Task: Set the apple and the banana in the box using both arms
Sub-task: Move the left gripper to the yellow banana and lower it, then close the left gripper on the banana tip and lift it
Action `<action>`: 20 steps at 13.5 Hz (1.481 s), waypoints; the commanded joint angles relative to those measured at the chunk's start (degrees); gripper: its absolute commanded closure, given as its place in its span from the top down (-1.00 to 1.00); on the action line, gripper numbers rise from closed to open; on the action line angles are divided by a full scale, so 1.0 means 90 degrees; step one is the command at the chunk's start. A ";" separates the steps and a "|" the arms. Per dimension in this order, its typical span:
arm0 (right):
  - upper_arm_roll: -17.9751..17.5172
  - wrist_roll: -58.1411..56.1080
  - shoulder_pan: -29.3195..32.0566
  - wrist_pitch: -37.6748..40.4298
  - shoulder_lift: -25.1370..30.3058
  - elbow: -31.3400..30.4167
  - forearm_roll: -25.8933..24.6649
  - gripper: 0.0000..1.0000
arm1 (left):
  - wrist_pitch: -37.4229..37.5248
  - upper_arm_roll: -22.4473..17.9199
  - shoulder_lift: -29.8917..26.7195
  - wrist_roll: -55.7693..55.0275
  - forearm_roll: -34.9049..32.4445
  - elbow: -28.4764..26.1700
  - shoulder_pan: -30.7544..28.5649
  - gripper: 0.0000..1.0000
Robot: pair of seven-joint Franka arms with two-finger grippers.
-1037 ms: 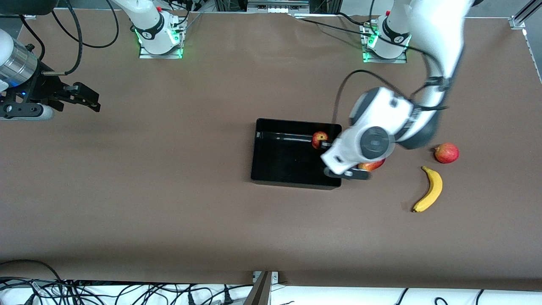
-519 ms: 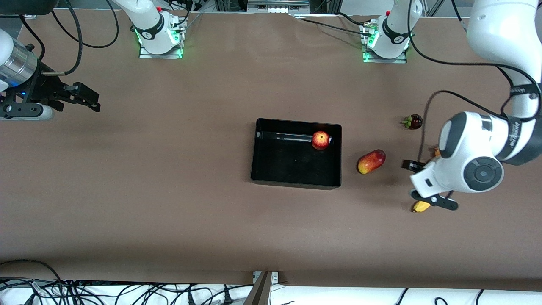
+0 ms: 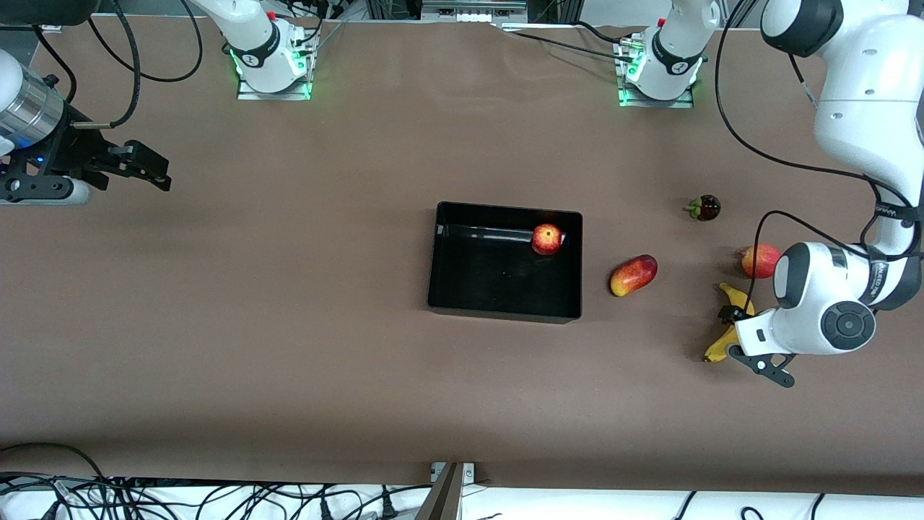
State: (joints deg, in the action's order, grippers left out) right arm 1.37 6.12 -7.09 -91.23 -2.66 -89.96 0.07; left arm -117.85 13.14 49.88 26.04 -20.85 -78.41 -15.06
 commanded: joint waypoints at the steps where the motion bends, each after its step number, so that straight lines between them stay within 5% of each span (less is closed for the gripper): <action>1: -0.0123 0.0033 0.0114 0.0049 -0.0055 0.0141 0.0002 1.00 | -0.0011 0.0122 0.0024 0.0134 -0.0222 0.0069 0.0014 0.80; 2: -0.0123 0.0033 0.0114 0.0049 -0.0055 0.0142 0.0002 1.00 | -0.0253 0.0112 0.0092 0.0473 -0.0242 0.0059 0.0014 0.65; 5: -0.0123 0.0024 0.0114 0.0049 -0.0055 0.0132 0.0002 1.00 | -0.0334 0.0112 0.0191 0.0925 -0.0213 0.0059 -0.0045 -1.00; 9: -0.0123 0.0033 0.0114 0.0058 -0.0055 0.0132 0.0002 1.00 | -0.0043 0.0170 -0.0023 0.1033 -0.0213 0.0069 0.0033 -1.00; 12: -0.0123 0.0024 0.0114 0.0058 -0.0055 0.0132 0.0002 1.00 | 0.1799 0.0930 -0.0637 0.0955 -0.0175 0.0273 0.0402 -1.00; 15: -0.0123 0.0024 0.0114 0.0058 -0.0055 0.0132 0.0002 1.00 | 0.2682 0.1059 -0.0727 0.0527 0.0049 0.1043 0.1077 -1.00; 20: -0.0123 0.0024 0.0114 0.0049 -0.0055 0.0132 0.0002 1.00 | 0.2782 0.1118 -0.0718 -0.2719 0.1270 0.1231 0.2471 -1.00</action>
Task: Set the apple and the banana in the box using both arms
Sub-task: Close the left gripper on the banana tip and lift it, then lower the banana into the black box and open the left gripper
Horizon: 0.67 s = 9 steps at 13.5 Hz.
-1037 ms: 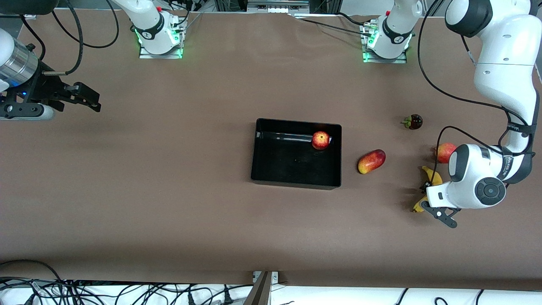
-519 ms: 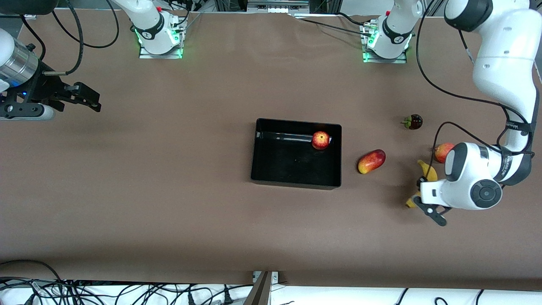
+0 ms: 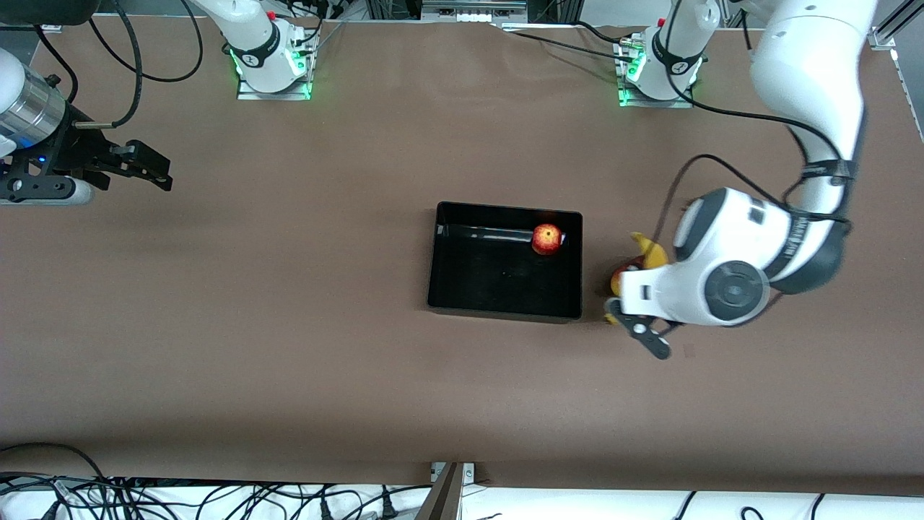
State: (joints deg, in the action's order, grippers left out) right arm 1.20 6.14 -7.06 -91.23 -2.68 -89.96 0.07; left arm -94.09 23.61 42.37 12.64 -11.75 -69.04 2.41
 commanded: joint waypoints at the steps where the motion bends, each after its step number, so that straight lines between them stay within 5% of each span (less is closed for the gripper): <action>1: -0.0104 0.0030 0.0111 0.0048 -0.0054 0.0122 0.0002 1.00 | 0.0084 -0.0045 0.0165 -0.1925 0.0521 0.0104 0.0803 -1.00; 9: -0.0104 0.0020 0.0111 0.0048 -0.0054 0.0122 0.0002 1.00 | -0.1801 -0.0075 0.0906 -0.3592 0.0729 -0.0434 0.1968 -1.00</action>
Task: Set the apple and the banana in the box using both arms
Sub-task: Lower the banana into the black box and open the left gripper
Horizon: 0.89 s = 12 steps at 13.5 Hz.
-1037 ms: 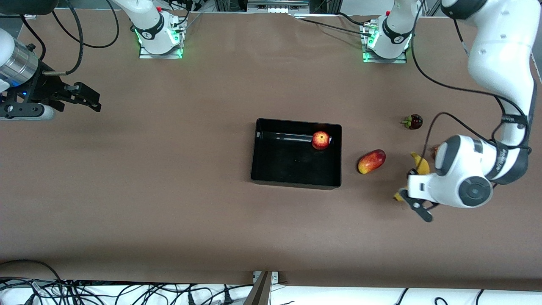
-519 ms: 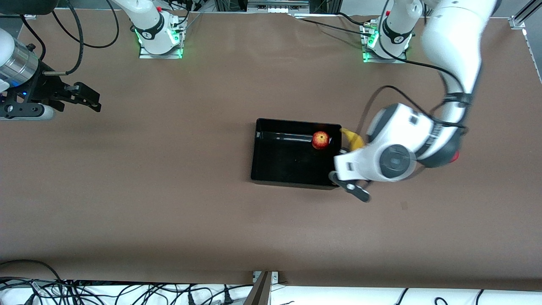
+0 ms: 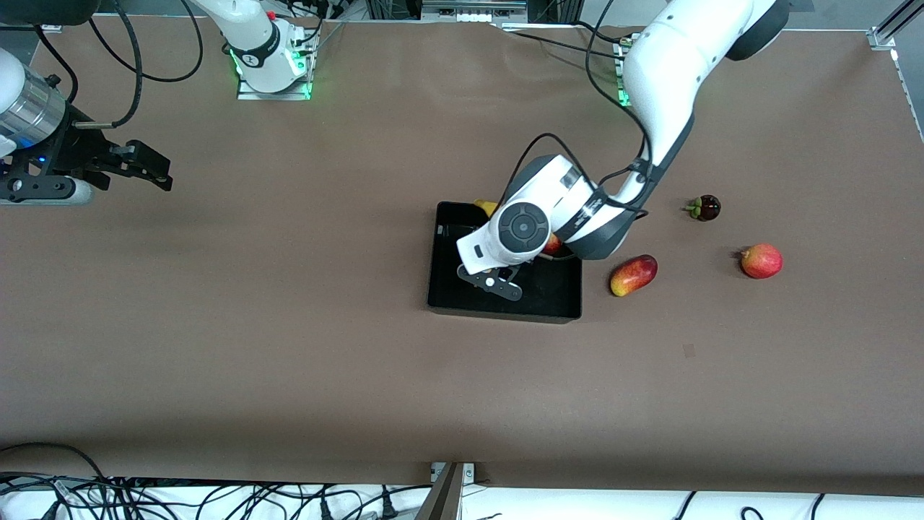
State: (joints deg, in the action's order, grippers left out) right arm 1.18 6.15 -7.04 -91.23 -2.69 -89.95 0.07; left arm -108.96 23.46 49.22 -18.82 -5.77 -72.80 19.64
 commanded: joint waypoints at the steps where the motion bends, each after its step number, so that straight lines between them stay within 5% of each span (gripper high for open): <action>1: -0.0102 0.0020 0.0109 0.0058 -0.0053 0.0122 0.0002 1.00 | -0.0149 -0.0087 0.0262 -0.0096 0.0065 -0.0017 0.0150 -1.00; 3: -0.0102 0.0020 0.0109 0.0048 -0.0053 0.0122 0.0002 1.00 | -0.0149 -0.0088 0.0400 -0.0087 0.0074 -0.0007 0.0113 -0.85; 5: -0.0102 0.0020 0.0109 0.0048 -0.0053 0.0122 0.0002 1.00 | -0.0159 -0.0088 0.0391 0.0049 0.0026 0.0012 0.0102 0.99; 12: -0.0102 0.0020 0.0109 0.0048 -0.0053 0.0122 0.0002 1.00 | -0.0081 -0.0019 -0.0184 0.0099 -0.0023 0.0217 -0.0394 1.00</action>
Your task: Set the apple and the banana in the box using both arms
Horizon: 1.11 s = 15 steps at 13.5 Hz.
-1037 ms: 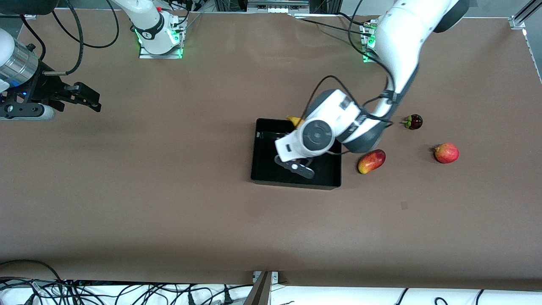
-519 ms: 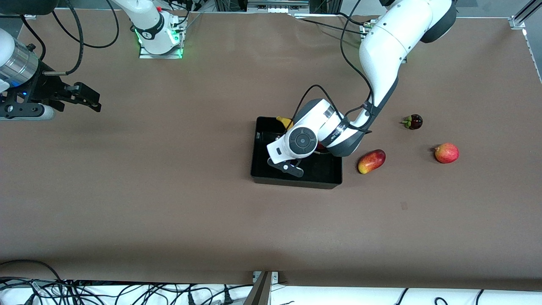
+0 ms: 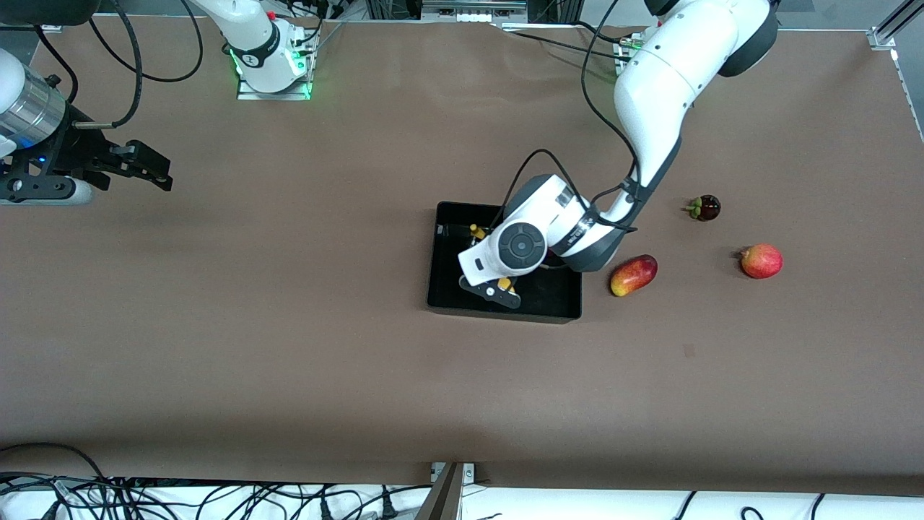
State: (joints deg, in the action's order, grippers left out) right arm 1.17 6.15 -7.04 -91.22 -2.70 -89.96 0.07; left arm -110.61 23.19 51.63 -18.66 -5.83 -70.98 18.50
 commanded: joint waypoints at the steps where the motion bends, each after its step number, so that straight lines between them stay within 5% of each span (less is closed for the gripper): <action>1: -0.0101 0.0020 0.0108 0.0048 -0.0052 0.0122 0.0002 1.00 | 0.0247 0.0021 -0.0627 0.0081 -0.0016 0.0054 -0.0374 1.00; 6: -0.0101 0.0020 0.0108 0.0058 -0.0052 0.0122 0.0002 1.00 | 0.1955 -0.0027 -0.1681 0.0081 -0.0045 0.0552 -0.1280 1.00; 12: -0.0101 0.0020 0.0118 0.0058 -0.0062 0.0122 0.0002 1.00 | 0.2465 -0.0066 -0.3038 0.0110 -0.0739 0.0436 -0.2513 1.00; 15: -0.0101 0.0020 0.0108 0.0058 -0.0062 0.0122 0.0002 1.00 | 0.2359 -0.1273 -0.4404 0.0139 -0.0156 -0.0984 -0.2018 1.00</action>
State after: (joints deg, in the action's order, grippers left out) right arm 1.14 6.15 -6.98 -91.21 -2.75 -89.96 0.07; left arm -88.00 18.65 21.82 -17.71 -10.44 -67.63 -2.76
